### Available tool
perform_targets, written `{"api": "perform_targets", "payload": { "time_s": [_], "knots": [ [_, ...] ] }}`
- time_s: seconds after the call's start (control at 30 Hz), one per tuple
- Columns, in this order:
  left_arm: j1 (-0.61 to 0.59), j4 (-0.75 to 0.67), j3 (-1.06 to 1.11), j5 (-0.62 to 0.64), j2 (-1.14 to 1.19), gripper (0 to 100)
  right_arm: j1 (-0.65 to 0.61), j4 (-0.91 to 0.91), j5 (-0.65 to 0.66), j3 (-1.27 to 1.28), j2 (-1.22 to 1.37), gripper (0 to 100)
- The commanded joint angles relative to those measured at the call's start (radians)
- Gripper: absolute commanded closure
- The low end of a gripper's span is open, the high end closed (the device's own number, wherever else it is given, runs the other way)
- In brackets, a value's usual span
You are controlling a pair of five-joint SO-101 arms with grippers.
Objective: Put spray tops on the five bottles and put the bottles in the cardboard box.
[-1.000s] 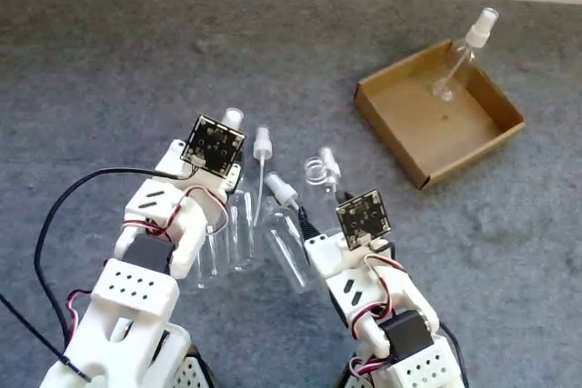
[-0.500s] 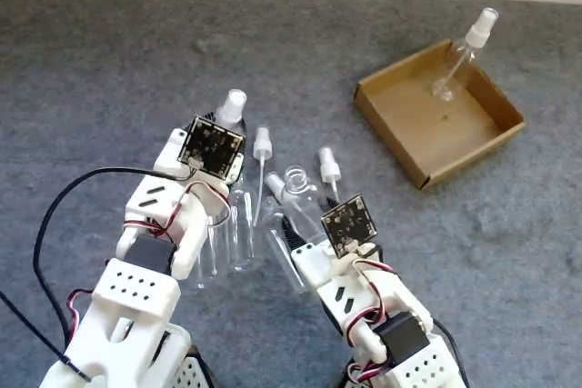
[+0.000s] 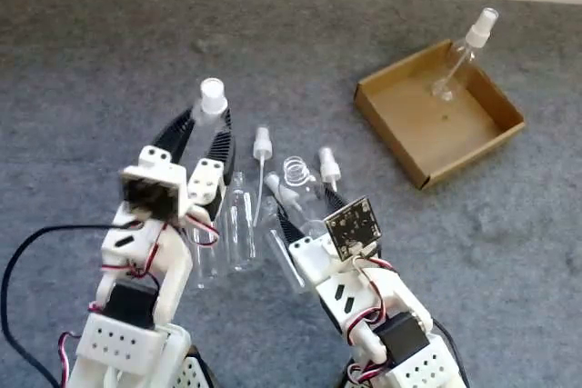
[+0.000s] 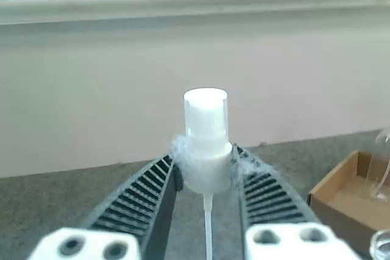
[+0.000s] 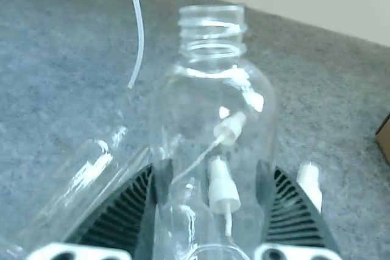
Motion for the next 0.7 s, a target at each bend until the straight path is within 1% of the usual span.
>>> {"api": "perform_targets", "payload": {
  "time_s": [0.0,0.13,0.2,0.43,0.57,0.67],
  "knots": [
    [0.005,-0.025,0.007,0.043,-0.159,99,-0.012,-0.062,-0.006,0.128,-0.018,85.4],
    [0.001,-0.025,0.002,0.044,-0.249,99,-0.012,-0.088,-0.006,0.128,-0.018,85.4],
    [-0.022,-0.026,0.001,0.044,-0.277,99,-0.012,-0.084,-0.006,0.128,-0.016,85.4],
    [-0.047,-0.026,0.007,0.032,-0.305,99,-0.008,-0.081,-0.005,0.128,-0.015,85.5],
    [-0.048,-0.026,-0.012,-0.089,-0.3,99,-0.01,-0.051,0.0,0.128,-0.018,85.6],
    [-0.042,-0.021,-0.068,-0.112,-0.294,99,-0.012,-0.007,-0.005,0.122,-0.018,85.6]
  ]
}}
